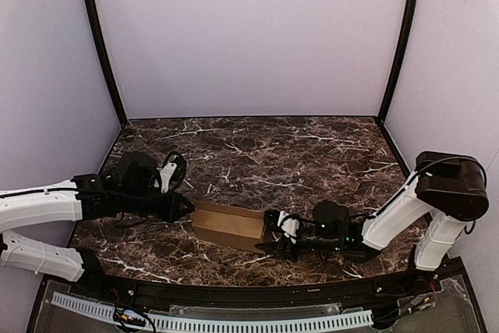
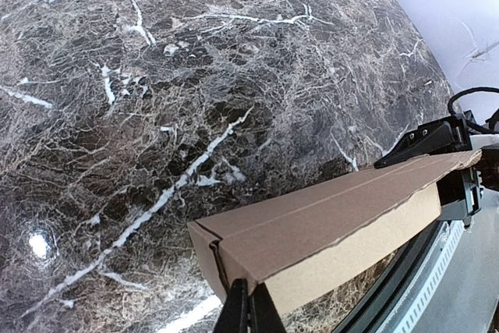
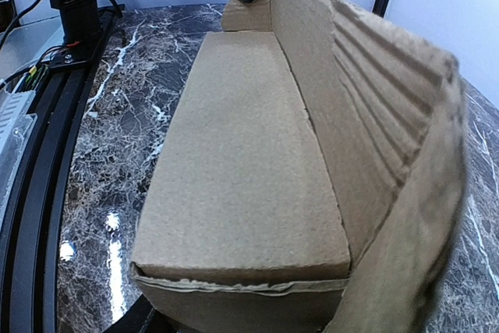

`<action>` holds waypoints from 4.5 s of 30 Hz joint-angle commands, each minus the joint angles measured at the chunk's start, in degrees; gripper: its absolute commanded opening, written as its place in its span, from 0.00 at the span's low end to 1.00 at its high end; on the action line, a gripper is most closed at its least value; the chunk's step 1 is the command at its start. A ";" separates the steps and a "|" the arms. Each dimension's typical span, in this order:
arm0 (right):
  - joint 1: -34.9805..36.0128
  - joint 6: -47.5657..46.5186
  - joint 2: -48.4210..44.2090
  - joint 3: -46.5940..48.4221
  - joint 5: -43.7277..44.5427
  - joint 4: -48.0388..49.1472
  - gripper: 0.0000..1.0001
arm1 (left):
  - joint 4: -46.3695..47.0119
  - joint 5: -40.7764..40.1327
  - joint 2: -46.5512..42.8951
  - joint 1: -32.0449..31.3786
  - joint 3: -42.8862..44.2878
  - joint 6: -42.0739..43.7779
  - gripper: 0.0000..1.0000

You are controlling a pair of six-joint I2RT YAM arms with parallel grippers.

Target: Fold the paper box

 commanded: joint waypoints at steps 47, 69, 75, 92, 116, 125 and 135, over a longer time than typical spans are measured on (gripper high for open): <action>0.25 3.29 -14.26 -1.85 6.54 -13.75 0.85 | -7.36 -15.60 2.80 -13.45 -3.81 -9.62 0.00; -0.46 12.61 -38.34 9.06 13.51 -64.53 0.94 | -3.15 -15.32 6.11 -13.45 -2.71 -12.77 0.00; -0.04 13.76 -37.20 11.17 15.12 -68.42 0.90 | -4.38 -15.76 5.10 -13.43 -2.86 -14.15 0.00; 0.05 7.23 -29.69 15.94 13.39 -68.09 0.62 | -4.06 -15.79 6.45 -13.43 -0.20 -12.91 0.00; 0.62 3.44 -21.35 21.02 17.32 -61.83 0.01 | -6.93 -14.71 6.60 -13.45 3.39 -13.33 0.00; 0.91 6.66 -21.87 22.20 13.77 -62.18 0.00 | -7.13 -17.76 5.89 -14.46 3.12 -14.25 0.00; 0.91 14.07 -24.79 22.70 11.56 -63.62 0.00 | -6.49 -23.45 7.73 -19.06 4.17 -15.47 0.04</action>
